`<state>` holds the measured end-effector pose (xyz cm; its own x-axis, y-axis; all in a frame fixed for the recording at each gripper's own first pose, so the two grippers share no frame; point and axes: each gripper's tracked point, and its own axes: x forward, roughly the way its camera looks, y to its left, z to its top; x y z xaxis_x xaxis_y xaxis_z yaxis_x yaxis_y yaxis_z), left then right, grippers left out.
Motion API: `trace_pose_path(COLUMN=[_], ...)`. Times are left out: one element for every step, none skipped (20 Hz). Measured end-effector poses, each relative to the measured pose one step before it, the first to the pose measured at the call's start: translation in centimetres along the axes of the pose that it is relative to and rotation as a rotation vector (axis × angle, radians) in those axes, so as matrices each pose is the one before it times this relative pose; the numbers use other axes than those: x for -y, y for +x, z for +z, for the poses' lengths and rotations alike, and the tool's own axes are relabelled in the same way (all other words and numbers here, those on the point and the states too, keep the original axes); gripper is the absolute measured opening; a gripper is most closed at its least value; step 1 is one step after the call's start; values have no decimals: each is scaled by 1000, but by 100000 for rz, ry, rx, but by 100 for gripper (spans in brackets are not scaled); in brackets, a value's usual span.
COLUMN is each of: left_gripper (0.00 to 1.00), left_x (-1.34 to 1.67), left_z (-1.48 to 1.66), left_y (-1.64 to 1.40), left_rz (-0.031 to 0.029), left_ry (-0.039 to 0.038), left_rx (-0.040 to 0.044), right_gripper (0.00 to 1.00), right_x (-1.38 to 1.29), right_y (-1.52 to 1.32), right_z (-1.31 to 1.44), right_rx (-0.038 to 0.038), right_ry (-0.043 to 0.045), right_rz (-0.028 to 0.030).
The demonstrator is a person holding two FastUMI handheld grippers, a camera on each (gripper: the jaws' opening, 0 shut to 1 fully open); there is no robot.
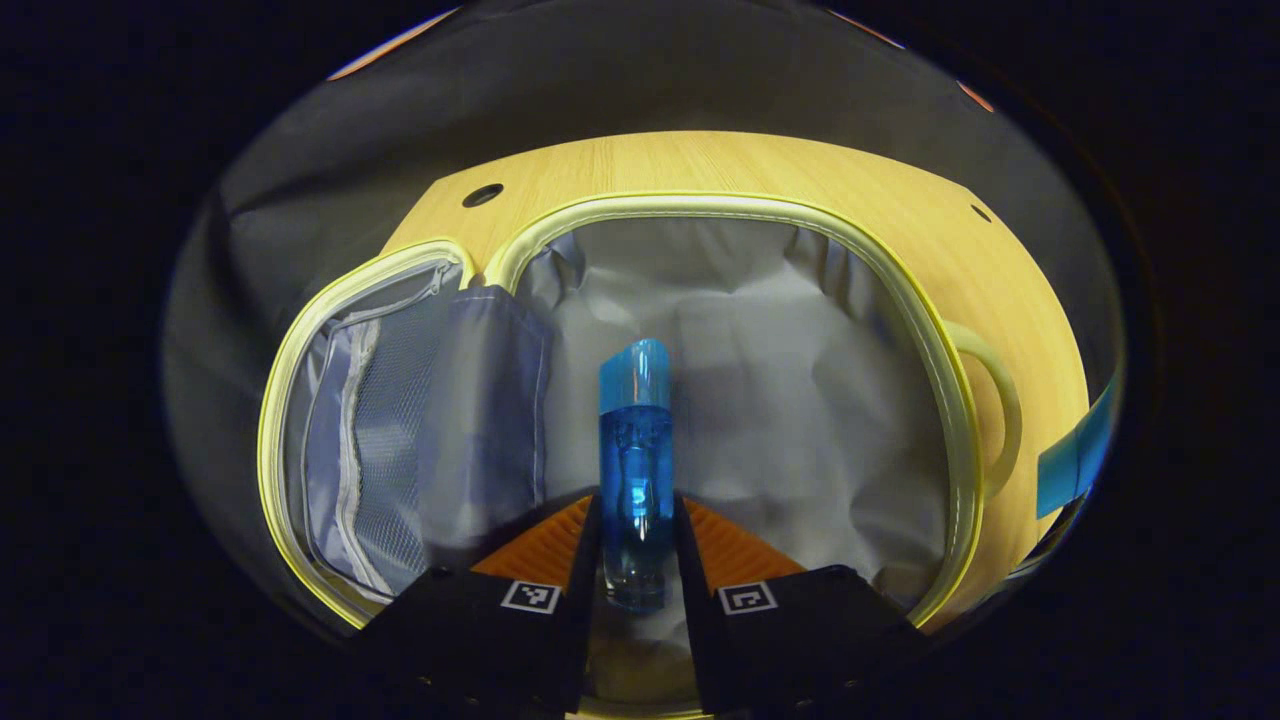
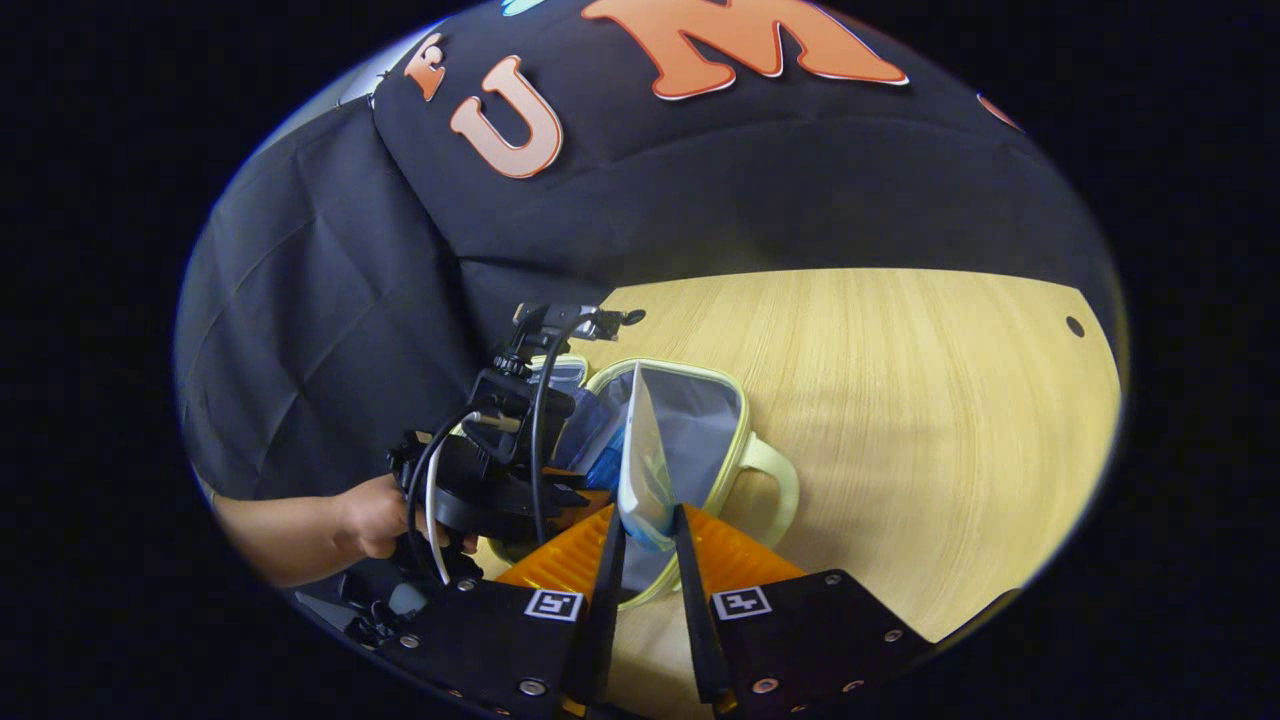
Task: First open the suitcase, pack the skin care products into it, and then close the suitcase.
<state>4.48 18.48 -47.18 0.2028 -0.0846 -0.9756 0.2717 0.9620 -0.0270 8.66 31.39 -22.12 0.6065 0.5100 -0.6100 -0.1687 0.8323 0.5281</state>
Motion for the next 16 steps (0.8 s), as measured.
trace_pose_path(left_gripper=[43,45,45,43,44,43,43,46,46,51,55,60,58,58,58,58], left_x=[-181,-225,-498,-496,-270,-473,-564,-405,-630,-911,-1105,-1106,-648,-799,-906,-967], left_z=[-110,343,558,431,132,326,262,442,274,233,7,128,8,76,-168,-154], left_y=[-380,-540,-635,-647,-820,-868,-555,-818,-1005,-714,-728,-712,-814,-865,-659,-509], left_rz=[344,521,1239,1142,955,785,332,-274,-242,1659,2755,2608,1897,1762,1885,2161], left_ry=[-1422,-836,-499,-68,-728,-1692,-2810,-3791,-3489,-1994,-872,-1039,-1601,-1846,-1792,-1742], left_rx=[803,2671,3089,2481,1194,1828,2134,2583,2441,1791,1568,1097,1113,636,485,232], right_gripper=[33,33,33,33,34,33,33,33,33,33,34,33,33,33,33,33], right_x=[-58,-83,98,149,260,-40,-7,-64,-62,-119,249,-6,-87,-5,-42,-151], right_y=[228,499,352,282,359,468,541,388,498,691,662,470,614,352,245,561], right_z=[-306,-112,-368,-545,-351,-505,-353,-410,-344,-299,-339,-580,-166,-167,-231,-221], right_rx=[-1186,-1260,-1778,-1843,-1697,-1801,-1762,-2261,-2403,-2463,-2650,-2555,-1926,-1712,-2221,-2148], right_ry=[446,726,548,566,-38,-465,-214,-118,263,532,544,99,-464,-35,189,696], right_rz=[1657,1098,1648,632,-79,428,518,954,997,912,-470,-606,229,43,410,389])
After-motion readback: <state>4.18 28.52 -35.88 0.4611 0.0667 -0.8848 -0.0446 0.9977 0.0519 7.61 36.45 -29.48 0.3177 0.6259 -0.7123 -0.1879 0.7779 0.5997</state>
